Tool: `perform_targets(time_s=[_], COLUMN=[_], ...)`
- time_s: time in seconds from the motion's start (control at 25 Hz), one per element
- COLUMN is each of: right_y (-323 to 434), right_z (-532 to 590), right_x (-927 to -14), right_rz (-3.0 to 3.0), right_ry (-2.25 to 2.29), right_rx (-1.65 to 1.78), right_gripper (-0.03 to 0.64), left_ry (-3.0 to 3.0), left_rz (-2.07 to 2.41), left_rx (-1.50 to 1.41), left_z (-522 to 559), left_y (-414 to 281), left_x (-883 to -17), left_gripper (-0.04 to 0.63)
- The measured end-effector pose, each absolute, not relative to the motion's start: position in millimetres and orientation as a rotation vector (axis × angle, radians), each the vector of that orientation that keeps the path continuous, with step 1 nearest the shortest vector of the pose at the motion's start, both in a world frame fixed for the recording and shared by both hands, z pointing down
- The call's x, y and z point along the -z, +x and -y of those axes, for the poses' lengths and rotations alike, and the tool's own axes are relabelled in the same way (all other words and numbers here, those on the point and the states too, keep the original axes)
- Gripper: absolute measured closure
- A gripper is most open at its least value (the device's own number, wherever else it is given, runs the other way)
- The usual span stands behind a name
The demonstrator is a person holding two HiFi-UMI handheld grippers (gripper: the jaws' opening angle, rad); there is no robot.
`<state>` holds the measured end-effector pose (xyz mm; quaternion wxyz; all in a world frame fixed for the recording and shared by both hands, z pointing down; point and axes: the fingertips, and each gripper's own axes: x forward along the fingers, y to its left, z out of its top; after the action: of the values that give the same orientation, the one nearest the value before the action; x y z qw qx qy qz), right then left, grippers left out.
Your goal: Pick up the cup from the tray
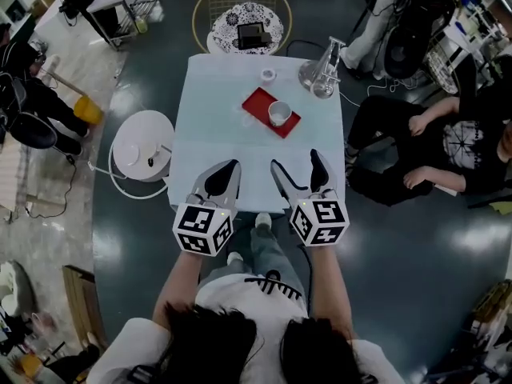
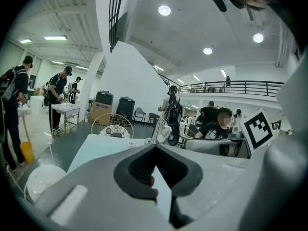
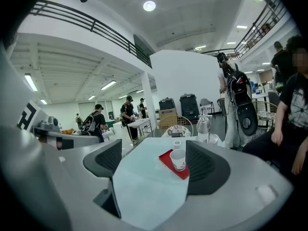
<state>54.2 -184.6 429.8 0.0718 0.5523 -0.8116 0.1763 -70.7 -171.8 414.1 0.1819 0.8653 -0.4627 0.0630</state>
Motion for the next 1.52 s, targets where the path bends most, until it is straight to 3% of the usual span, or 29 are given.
perform_targets(time_s=[0.92, 1.52], right_y=[61, 50], right_z=[345, 382], right_x=[-552, -615], right_rz=[2.303, 2.241], right_ry=[1.428, 1.316], right_rx=[-0.559, -0.557], right_gripper=[0.164, 0.153], left_ry=[2.257, 2.14], left_rz=[1.362, 1.382], left_rx=[-0.312, -0.368], left_z=[318, 354], left_y=[-32, -29], left_x=[-489, -540], left_gripper=[0.595, 0.595])
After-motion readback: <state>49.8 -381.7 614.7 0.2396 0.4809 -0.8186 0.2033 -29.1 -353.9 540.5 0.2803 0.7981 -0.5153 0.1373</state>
